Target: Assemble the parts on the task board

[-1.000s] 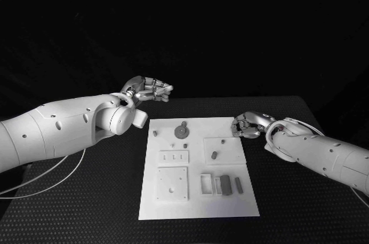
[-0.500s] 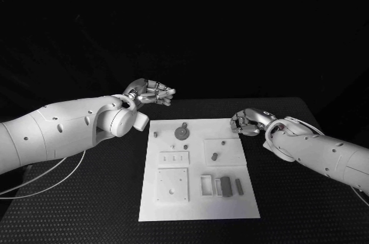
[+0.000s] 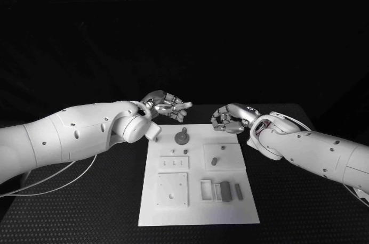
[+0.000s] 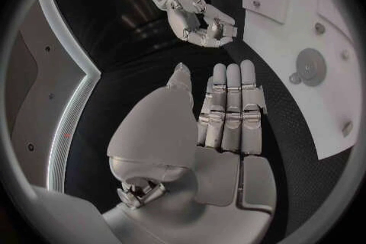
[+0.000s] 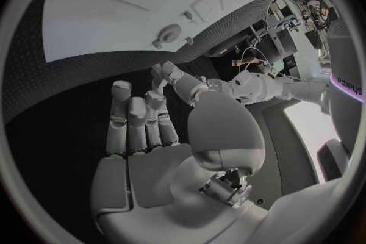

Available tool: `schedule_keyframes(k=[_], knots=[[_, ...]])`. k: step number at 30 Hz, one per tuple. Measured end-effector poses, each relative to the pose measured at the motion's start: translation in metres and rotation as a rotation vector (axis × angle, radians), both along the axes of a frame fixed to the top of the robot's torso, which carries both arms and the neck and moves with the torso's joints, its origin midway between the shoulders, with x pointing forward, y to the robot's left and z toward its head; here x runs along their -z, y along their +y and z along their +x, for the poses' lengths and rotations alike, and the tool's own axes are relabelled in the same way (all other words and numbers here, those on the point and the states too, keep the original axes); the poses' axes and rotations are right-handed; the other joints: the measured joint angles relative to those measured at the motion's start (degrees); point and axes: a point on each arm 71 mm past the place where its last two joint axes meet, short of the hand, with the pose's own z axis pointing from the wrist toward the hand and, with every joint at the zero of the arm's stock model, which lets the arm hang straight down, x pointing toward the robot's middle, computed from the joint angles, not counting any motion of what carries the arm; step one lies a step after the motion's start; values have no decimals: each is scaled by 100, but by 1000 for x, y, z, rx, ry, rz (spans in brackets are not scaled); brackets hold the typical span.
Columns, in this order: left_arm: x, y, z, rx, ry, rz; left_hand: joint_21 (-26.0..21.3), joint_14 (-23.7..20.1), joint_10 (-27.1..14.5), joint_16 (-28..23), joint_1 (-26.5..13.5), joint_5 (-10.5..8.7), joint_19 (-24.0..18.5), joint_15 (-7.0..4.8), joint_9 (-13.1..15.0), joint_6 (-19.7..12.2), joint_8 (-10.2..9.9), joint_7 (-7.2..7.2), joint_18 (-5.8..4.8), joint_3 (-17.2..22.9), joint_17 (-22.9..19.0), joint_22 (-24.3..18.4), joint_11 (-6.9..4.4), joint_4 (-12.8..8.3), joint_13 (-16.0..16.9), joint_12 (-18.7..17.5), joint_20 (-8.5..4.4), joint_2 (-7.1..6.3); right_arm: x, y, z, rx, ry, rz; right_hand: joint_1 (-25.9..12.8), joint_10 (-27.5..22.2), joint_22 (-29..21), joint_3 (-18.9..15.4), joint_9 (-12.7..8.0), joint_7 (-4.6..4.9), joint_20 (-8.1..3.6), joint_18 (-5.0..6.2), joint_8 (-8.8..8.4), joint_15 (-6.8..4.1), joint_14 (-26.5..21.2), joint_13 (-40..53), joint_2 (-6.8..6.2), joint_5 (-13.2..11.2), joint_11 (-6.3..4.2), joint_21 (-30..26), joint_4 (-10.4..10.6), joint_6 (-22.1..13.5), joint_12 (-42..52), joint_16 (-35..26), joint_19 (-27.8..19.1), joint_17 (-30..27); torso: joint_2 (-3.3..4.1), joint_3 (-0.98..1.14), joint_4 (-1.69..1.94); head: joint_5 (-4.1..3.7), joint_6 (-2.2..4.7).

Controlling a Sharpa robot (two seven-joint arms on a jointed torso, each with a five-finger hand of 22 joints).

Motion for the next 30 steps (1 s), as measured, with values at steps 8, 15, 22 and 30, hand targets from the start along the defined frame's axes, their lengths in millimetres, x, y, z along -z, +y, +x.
schedule_keyframes(k=[8,15,22,30], knots=[[14,-21,-7,44,67,40,2,-90,-189,1,-109,0,-67,38,-27,21,-37,21,1,-39,95,71,83,-9,115,37,19,-27,-4,34,-5,-47,4,14,0,0,0,0,0,-4,0,0,1,1,2,-8,0,0,0,0,0,5,0,0,0,-7,-88,-47,-6,78,12],[18,-27,-11,63,96,64,2,-90,-197,0,-109,0,-76,38,-27,63,-37,19,-3,-39,122,94,92,-9,147,37,10,-27,-5,43,-7,-56,7,17,0,0,0,16,0,-9,0,0,1,9,8,-15,-1,-1,0,0,16,9,0,0,0,-8,-140,-65,37,87,-9],[22,-29,-14,77,120,87,2,-90,-197,0,-135,0,-76,38,-26,62,-37,19,-28,-39,131,106,92,-9,155,37,10,-1,-5,49,-10,-67,8,20,0,1,0,16,0,-12,0,0,1,12,7,-18,-1,-16,0,0,16,12,0,0,0,-12,-150,-64,48,86,-24],[23,-29,-15,76,132,105,2,-90,-197,0,-135,0,-76,38,-26,62,-37,19,-31,-39,138,111,92,-9,170,37,10,-1,-6,52,-12,-73,7,21,0,21,0,16,0,-14,1,0,1,14,8,-24,-2,-16,-20,0,16,14,0,0,0,-14,-149,-62,41,97,-35]])
